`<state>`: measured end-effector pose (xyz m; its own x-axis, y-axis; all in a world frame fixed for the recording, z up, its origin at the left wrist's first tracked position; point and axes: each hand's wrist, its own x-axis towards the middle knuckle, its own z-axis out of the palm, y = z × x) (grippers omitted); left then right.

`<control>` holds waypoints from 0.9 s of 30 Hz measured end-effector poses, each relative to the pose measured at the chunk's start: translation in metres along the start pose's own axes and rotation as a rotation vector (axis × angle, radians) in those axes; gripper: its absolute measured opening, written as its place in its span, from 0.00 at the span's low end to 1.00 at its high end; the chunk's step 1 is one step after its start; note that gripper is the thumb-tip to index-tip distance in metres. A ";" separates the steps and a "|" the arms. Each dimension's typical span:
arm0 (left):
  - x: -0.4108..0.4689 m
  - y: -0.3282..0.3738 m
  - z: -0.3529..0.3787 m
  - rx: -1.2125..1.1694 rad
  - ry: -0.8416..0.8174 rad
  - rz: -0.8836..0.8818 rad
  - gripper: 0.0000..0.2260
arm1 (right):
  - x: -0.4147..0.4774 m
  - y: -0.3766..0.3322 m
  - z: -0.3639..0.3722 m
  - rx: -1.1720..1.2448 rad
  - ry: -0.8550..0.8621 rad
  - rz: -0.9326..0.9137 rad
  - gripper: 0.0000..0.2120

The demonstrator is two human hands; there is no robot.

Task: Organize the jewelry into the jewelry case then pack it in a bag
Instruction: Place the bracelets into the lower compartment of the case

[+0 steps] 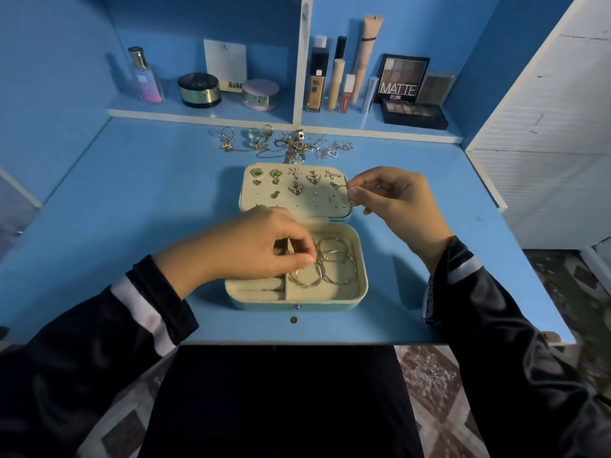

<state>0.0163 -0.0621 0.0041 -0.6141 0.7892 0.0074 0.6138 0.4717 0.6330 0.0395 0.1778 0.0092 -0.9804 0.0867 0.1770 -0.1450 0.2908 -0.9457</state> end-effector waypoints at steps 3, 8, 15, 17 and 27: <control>0.000 0.001 0.000 0.018 -0.065 0.009 0.07 | -0.005 -0.001 -0.003 -0.035 -0.042 -0.003 0.02; 0.000 0.005 0.000 0.060 -0.113 0.078 0.03 | -0.012 -0.004 -0.005 -0.044 -0.122 0.007 0.02; 0.001 0.005 0.001 0.023 -0.070 0.111 0.03 | -0.021 -0.010 -0.008 -0.043 -0.293 0.034 0.02; 0.001 0.003 0.001 0.016 -0.060 0.106 0.05 | -0.022 -0.013 -0.010 -0.046 -0.339 0.045 0.03; 0.001 -0.016 0.000 0.111 0.410 0.119 0.09 | -0.020 -0.027 -0.009 -0.237 -0.635 0.050 0.05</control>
<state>0.0063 -0.0691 -0.0062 -0.6683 0.6300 0.3957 0.7280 0.4442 0.5223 0.0642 0.1770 0.0339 -0.8840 -0.4496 -0.1285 -0.1348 0.5081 -0.8507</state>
